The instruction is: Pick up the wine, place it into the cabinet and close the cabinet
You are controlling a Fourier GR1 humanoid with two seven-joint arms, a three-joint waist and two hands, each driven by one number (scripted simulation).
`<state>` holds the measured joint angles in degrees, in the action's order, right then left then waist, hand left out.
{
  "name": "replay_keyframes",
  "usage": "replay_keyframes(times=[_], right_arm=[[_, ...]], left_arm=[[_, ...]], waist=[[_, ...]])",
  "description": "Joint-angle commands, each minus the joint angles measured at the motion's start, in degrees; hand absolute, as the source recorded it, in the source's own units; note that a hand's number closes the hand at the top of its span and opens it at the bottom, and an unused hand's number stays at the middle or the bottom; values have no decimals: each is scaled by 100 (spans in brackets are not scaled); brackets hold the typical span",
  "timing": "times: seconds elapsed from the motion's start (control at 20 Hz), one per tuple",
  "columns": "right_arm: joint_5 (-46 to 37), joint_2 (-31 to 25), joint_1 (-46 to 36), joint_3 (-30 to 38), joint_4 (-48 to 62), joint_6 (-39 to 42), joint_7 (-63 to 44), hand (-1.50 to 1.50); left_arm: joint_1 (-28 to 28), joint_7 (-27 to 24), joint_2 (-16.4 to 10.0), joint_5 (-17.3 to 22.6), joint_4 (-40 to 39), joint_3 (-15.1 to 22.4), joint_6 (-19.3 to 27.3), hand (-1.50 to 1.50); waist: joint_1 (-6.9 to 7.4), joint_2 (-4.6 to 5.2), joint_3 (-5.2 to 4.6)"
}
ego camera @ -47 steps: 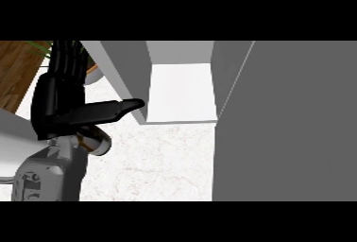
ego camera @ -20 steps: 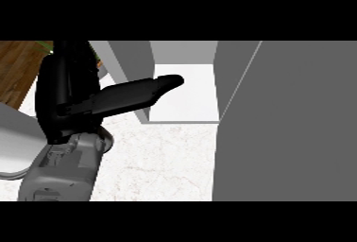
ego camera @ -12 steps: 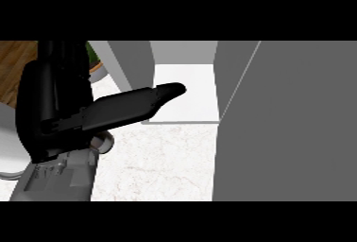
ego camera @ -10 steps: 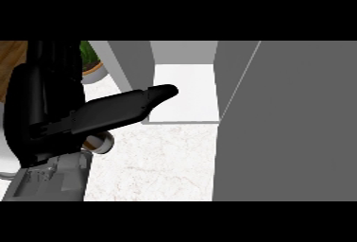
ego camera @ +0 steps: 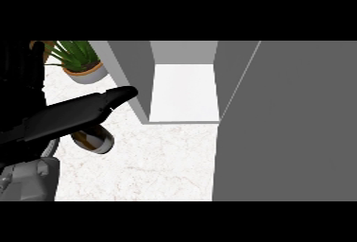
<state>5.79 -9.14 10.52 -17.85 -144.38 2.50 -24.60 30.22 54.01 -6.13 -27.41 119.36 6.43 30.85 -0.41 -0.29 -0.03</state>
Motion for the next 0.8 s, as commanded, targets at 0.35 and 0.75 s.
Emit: replay_keyframes(times=[0.35, 0.75], right_arm=[[-67, -24, 121, -445, -1373, -264, -765, -150], [-111, -40, 51, -454, -1237, -288, -581, -150]], left_arm=[[-918, -71, -540, 592, 625, -750, -387, -150], [-1744, -981, -484, 1405, 324, -1089, -522, -150]], waist=[[21, -5, -5], [-4, 10, -6]])
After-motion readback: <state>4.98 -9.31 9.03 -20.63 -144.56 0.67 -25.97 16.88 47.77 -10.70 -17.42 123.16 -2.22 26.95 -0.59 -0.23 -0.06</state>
